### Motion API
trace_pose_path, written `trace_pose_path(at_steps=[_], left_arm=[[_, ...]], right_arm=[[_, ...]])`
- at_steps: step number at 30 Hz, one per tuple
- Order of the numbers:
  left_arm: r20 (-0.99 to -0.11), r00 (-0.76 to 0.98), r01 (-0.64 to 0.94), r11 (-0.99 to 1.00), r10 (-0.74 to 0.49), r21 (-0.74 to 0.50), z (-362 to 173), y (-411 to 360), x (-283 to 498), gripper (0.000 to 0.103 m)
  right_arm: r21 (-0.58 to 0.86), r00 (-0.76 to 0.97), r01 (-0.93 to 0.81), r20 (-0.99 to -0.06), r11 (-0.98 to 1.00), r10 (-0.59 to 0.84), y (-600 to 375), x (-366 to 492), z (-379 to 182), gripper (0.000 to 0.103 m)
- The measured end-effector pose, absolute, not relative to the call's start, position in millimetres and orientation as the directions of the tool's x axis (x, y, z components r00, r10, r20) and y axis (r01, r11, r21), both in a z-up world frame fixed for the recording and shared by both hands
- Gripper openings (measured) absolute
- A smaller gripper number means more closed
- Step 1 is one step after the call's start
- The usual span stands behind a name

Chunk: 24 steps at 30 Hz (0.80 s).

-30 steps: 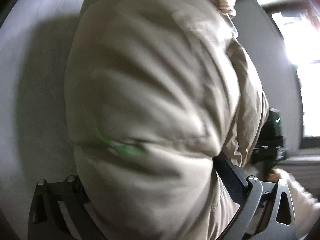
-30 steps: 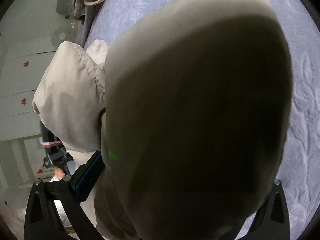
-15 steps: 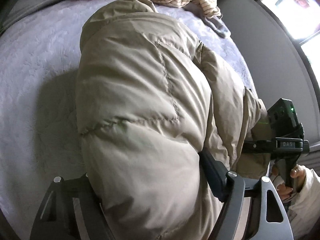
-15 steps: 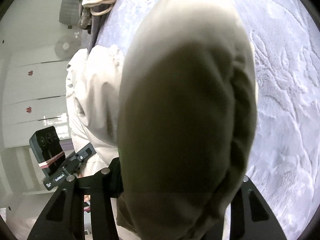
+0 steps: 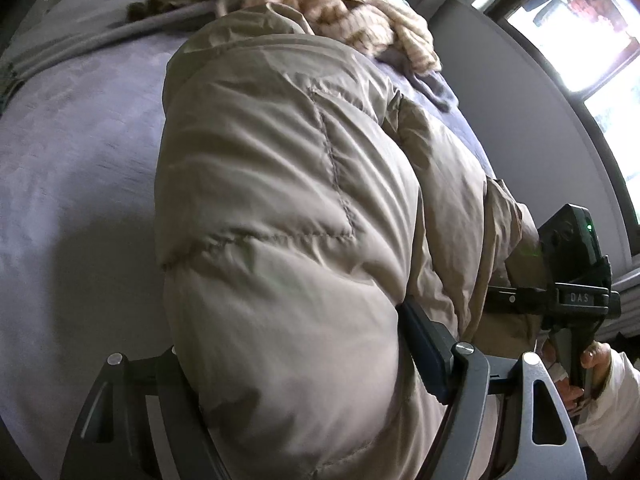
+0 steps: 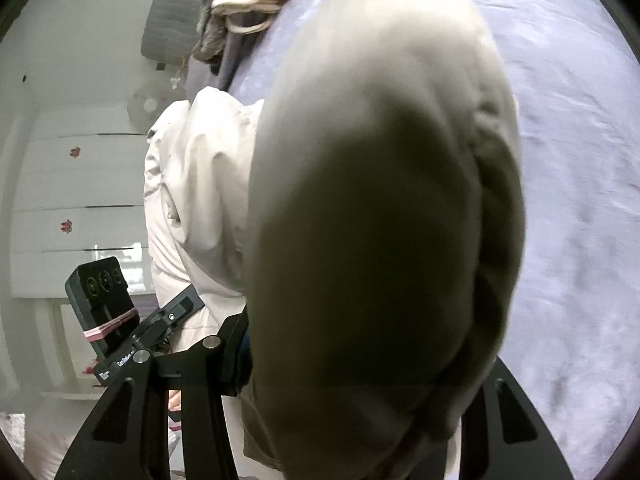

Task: Fold large clothes
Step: 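Grasp the coat bundle edge with both tools and lift it, then fold the gripped bundle edge over onto itself with both tools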

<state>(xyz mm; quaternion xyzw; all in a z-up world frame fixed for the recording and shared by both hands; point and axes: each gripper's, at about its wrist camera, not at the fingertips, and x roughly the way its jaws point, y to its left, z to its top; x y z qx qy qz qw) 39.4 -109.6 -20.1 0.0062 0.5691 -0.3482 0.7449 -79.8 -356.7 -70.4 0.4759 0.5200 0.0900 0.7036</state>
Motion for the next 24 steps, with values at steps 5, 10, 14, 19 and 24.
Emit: trace_pose_path(at_steps=[5, 10, 14, 19, 24], left_arm=[[-0.856, 0.178, 0.503, 0.792, -0.485, -0.344, -11, -54, 85, 0.078], [-0.867, 0.222, 0.453, 0.834, -0.447, -0.314, -24, -4, 134, 0.078], [-0.889, 0.245, 0.397, 0.876, -0.387, -0.272, -55, 26, 167, 0.078], [-0.896, 0.230, 0.354, 0.891, -0.379, -0.286, -92, 44, 175, 0.080], [-0.896, 0.246, 0.363, 0.892, -0.370, -0.269, -91, 50, 165, 0.082]], right_arm=[[0.785, 0.449, 0.333, -0.620, 0.523, 0.644, -314, -37, -73, 0.053], [0.788, 0.422, 0.296, -0.615, 0.539, 0.667, -269, 25, -86, 0.053], [0.773, 0.391, 0.280, -0.633, 0.569, 0.668, -248, 70, -101, 0.053], [0.720, 0.336, 0.297, -0.694, 0.628, 0.637, -235, 98, -124, 0.053], [0.654, 0.310, 0.354, -0.756, 0.668, 0.576, -245, 97, -107, 0.062]])
